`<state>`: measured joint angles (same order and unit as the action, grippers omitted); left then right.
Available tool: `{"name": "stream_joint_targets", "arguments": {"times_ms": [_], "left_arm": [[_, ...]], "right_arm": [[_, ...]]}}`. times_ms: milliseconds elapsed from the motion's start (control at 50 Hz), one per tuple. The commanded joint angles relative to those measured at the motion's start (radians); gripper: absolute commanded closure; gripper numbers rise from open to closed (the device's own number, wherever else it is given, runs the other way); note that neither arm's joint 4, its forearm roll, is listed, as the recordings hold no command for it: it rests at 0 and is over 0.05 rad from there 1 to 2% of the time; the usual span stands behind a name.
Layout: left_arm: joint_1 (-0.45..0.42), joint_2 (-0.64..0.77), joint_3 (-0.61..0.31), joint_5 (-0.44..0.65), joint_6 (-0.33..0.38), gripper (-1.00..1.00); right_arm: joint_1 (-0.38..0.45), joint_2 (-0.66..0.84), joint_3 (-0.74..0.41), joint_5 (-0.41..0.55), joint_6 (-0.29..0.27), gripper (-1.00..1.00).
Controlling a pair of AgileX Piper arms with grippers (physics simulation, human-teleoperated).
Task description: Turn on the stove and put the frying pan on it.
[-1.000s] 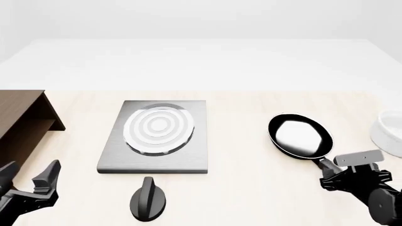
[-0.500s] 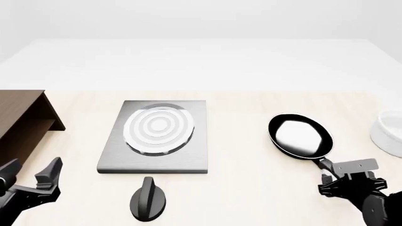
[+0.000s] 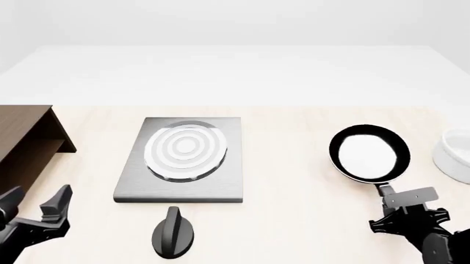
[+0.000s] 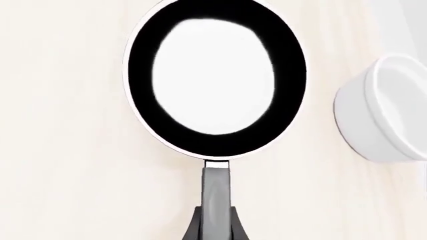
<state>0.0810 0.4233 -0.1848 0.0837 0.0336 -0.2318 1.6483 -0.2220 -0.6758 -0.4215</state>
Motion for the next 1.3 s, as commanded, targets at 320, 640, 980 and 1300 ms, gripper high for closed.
{"name": "stream_joint_targets", "arguments": {"times_ms": [320,640,980,1300], "left_arm": [[0.012,-0.423,0.184,0.192,-0.003,-1.0],[0.015,-0.423,0.184,0.173,-0.003,-1.0],[0.015,0.175,0.184,-0.426,0.006,-1.0],[0.009,0.104,0.184,-0.37,0.002,-1.0]], "right_arm": [[0.031,-0.11,0.002,0.043,0.062,1.0],[0.181,-0.606,-0.201,0.58,0.155,1.0],[0.574,-0.661,-0.513,0.847,0.195,1.0],[0.877,-0.388,-0.744,0.84,0.266,1.0]]}}
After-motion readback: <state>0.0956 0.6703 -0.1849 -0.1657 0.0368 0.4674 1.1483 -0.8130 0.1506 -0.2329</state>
